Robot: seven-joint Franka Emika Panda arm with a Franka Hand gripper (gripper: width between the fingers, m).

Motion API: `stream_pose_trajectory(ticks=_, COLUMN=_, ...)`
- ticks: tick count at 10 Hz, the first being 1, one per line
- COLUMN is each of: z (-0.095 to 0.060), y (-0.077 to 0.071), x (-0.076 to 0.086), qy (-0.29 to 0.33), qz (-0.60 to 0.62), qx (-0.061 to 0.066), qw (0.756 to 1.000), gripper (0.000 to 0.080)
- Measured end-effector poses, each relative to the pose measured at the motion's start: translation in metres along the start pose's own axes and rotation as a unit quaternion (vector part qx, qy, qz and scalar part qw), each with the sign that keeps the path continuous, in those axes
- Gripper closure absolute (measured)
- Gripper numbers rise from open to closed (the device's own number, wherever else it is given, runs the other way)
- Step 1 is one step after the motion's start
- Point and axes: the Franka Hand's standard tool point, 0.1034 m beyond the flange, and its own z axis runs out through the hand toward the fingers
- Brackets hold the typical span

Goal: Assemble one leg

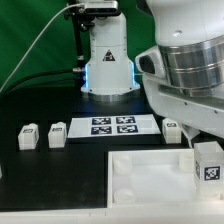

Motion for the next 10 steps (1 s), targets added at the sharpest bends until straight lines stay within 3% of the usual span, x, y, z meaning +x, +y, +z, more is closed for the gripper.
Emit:
stream_pose_trajectory(ticks=3, z=0.001, y=0.002, x=0.002, qy=0.000, qz=-0.156, qx=-0.003, qw=0.988, gripper=0.0151)
stream_pose_trajectory(ticks=5, z=0.000, y=0.008, x=0.017, qy=0.023, qz=-0.331, qx=-0.031, qw=0.943, gripper=0.0151)
stream_pose_trajectory(ticks=7, z=0.003, y=0.005, x=0.018, qy=0.038, qz=-0.435, qx=-0.034, qw=0.899, gripper=0.0151)
stream_pose_trajectory(ticks=9, z=0.003, y=0.005, x=0.018, qy=0.038, qz=-0.413, qx=-0.033, qw=0.909, gripper=0.0192)
stream_pose_trajectory(ticks=10, z=0.003, y=0.005, x=0.018, qy=0.038, qz=-0.398, qx=-0.031, qw=0.916, gripper=0.0346)
